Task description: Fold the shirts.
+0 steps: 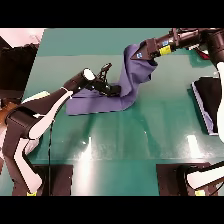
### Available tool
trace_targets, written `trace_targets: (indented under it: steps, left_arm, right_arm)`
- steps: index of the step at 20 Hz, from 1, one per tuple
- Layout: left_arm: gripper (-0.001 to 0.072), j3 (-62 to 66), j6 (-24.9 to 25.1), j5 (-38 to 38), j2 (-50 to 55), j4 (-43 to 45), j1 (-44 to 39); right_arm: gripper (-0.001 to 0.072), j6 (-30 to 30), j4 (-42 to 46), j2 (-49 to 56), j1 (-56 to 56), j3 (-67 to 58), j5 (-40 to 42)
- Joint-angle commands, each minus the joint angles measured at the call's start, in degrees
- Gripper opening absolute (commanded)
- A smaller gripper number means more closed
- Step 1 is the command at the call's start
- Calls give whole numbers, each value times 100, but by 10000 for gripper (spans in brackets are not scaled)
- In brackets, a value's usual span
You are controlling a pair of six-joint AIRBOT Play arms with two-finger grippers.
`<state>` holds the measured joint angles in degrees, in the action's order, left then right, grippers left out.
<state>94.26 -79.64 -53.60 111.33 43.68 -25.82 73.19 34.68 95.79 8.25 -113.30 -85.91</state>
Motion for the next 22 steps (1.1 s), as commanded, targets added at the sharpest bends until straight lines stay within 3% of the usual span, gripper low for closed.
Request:
trace_targets:
  steps: [1, 5, 10, 14, 18, 19, 21, 22]
  left_arm:
    - [22, 398, 4, -986, -7, 105, 382]
    - [23, 966, -151, -1731, -599, 1045, 973]
    - [23, 1447, -31, -2837, -1370, 1128, 1764]
    - [23, 1576, -31, -3211, -1871, 1307, 2092]
    - [24, 1582, -26, -3241, -2170, 1386, 2144]
    - [24, 1587, -33, -3250, -2197, 1384, 2144]
    - [24, 1587, -37, -3257, -2201, 1384, 2144]
    - [24, 1587, -37, -3268, -2201, 1386, 2146]
  right_arm:
    - [10, 35, -7, 44, 140, -70, 90]
    - [10, 33, -7, 57, 374, -70, 343]
    - [10, 28, -15, 450, 933, -72, 586]
    - [11, -138, -20, 973, 1600, -72, 1045]
    - [17, -688, -26, 1469, 2424, -76, 2549]
    - [70, -743, -57, 1628, 2671, -164, 2997]
    - [379, -966, -61, 2072, 3141, -743, 3300]
    - [482, -1193, -57, 2190, 3324, -892, 3458]
